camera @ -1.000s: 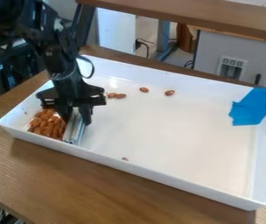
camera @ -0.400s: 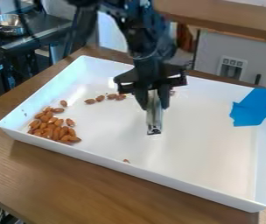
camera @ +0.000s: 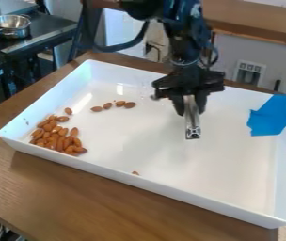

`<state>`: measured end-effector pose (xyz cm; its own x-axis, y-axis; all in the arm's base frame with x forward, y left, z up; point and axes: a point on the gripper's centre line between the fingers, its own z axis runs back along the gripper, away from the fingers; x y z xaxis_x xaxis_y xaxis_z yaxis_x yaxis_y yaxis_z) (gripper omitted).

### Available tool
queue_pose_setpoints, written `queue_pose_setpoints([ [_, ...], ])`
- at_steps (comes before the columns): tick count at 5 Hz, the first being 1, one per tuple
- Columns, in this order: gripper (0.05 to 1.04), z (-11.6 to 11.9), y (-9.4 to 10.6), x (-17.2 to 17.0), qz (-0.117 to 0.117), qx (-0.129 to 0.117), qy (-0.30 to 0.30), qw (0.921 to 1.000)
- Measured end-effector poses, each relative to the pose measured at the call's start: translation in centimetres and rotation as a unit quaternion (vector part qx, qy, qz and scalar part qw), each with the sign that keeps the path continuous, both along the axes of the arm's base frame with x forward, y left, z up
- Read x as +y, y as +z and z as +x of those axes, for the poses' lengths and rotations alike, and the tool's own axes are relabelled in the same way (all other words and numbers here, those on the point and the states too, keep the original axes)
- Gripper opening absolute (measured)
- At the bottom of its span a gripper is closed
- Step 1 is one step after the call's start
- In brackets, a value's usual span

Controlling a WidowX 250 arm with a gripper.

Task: Sweep into pile

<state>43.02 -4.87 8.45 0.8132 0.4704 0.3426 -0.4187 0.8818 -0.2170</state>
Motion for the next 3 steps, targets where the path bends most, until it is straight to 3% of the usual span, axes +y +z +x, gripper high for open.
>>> queue_pose_setpoints([
  [3, 0.384, 1.8, -0.5, -1.9, 0.002, -0.004, -0.007, 1.0],
])
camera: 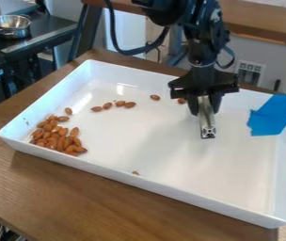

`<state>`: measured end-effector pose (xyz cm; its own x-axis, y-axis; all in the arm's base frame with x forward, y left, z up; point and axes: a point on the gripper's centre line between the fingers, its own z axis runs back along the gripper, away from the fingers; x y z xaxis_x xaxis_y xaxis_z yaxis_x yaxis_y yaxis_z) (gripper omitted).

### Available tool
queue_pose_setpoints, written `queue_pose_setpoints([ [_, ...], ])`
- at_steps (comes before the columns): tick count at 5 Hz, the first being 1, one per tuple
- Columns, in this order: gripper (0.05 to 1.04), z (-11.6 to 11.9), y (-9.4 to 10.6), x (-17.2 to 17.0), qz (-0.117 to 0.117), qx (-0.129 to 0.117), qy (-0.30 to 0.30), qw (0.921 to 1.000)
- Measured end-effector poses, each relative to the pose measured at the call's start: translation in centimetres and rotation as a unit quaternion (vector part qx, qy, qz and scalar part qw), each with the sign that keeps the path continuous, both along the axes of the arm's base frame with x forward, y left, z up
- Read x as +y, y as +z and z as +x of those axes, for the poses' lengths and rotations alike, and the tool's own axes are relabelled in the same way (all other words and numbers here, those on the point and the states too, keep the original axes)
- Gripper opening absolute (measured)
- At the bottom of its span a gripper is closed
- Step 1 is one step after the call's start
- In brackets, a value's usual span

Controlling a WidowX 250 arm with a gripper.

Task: Sweep into pile

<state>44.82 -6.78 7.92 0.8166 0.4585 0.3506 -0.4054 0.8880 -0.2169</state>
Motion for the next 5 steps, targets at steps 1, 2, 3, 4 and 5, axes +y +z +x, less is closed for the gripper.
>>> queue_pose_setpoints([
  [1, 0.384, 0.6, -0.8, 0.5, 0.004, 0.006, 0.009, 0.9999],
  [2, 0.384, 1.0, -1.3, 1.8, 0.008, 0.011, 0.02, 0.9997],
  [3, 0.384, 1.2, -1.3, 3.2, 0.005, 0.011, 0.028, 0.9995],
  [4, 0.384, 0.8, -1.7, 4.9, -0.001, 0.016, 0.026, 0.9995],
  [5, 0.384, 0.1, -1.6, 8.4, -0.008, 0.018, 0.042, 0.9989],
])
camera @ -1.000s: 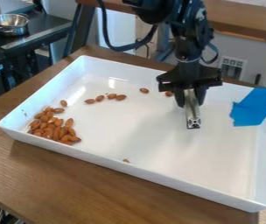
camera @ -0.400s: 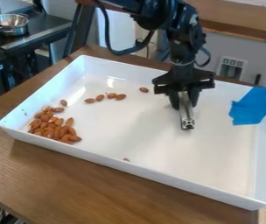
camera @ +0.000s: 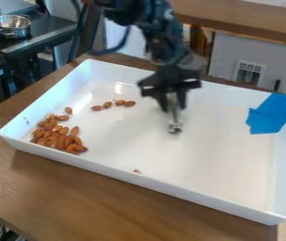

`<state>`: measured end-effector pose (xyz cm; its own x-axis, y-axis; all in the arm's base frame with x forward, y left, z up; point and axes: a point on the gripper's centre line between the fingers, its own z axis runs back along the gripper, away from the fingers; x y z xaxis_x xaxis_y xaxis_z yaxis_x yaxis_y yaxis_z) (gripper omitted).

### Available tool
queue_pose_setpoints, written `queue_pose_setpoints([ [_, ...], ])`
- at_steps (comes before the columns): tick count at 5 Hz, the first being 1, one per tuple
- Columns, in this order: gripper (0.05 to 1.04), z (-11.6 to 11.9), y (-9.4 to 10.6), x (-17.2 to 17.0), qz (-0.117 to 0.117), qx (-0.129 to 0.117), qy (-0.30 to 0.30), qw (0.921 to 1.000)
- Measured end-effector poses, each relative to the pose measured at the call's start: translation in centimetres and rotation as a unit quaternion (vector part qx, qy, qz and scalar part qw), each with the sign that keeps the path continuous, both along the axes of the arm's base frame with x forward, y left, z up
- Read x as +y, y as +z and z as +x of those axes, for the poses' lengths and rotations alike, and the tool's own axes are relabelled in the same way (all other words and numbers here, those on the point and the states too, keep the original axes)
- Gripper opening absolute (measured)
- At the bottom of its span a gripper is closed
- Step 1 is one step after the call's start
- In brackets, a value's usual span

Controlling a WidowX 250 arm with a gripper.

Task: Sweep into pile

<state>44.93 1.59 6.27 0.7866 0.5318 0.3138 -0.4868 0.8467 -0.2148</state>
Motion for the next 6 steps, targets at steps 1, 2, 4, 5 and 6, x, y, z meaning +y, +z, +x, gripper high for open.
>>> queue_pose_setpoints([
  [1, 0.384, -0.3, 0.2, 2.8, -0.009, -0.001, 0.023, 0.9997],
  [2, 0.384, -0.5, 0.2, 4.5, -0.009, -0.003, 0.044, 0.999],
  [4, 0.384, -1.5, 0.1, 7.9, 0.017, -0.002, 0.282, 0.9594],
  [5, 0.384, -2.9, 0.1, 8.1, 0.023, 0.001, 0.355, 0.9344],
  [6, 0.384, -5.0, -0.1, 8.2, 0.022, 0.008, 0.399, 0.9167],
])
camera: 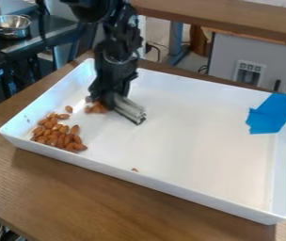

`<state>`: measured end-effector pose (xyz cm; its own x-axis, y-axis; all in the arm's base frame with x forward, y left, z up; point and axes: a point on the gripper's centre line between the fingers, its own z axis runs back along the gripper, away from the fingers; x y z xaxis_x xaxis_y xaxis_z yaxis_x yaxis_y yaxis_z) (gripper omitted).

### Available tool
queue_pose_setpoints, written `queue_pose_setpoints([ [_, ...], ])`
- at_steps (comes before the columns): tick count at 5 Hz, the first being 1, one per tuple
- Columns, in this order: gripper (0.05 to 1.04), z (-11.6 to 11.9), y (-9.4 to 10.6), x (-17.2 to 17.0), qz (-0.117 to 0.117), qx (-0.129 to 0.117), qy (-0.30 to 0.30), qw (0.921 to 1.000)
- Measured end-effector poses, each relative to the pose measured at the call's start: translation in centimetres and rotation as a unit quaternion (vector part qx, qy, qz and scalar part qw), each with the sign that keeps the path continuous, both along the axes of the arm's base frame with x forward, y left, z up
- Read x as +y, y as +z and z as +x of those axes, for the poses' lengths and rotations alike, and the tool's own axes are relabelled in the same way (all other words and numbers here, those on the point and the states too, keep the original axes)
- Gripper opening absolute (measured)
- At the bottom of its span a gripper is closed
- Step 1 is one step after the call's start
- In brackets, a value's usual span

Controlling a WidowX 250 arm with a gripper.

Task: Sweep into pile

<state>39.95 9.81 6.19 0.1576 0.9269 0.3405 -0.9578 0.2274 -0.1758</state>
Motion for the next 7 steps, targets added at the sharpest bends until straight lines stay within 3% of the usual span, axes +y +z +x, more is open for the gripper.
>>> queue_pose_setpoints([
  [3, 0.384, -6.4, 0.4, -0.9, -0.004, 0.026, -0.003, 0.9996],
  [4, 0.384, -6.8, 0.3, -0.8, -0.004, 0.036, 0.004, 0.9994],
  [5, 0.384, -5.6, 2.0, -1.8, -0.023, 0.005, -0.039, 0.9989],
  [6, 0.384, -4.2, 4.3, -5.1, -0.032, -0.029, -0.147, 0.9882],
  [7, 0.384, -3.1, 4.4, -9.4, -0.004, -0.049, -0.28, 0.9589],
])
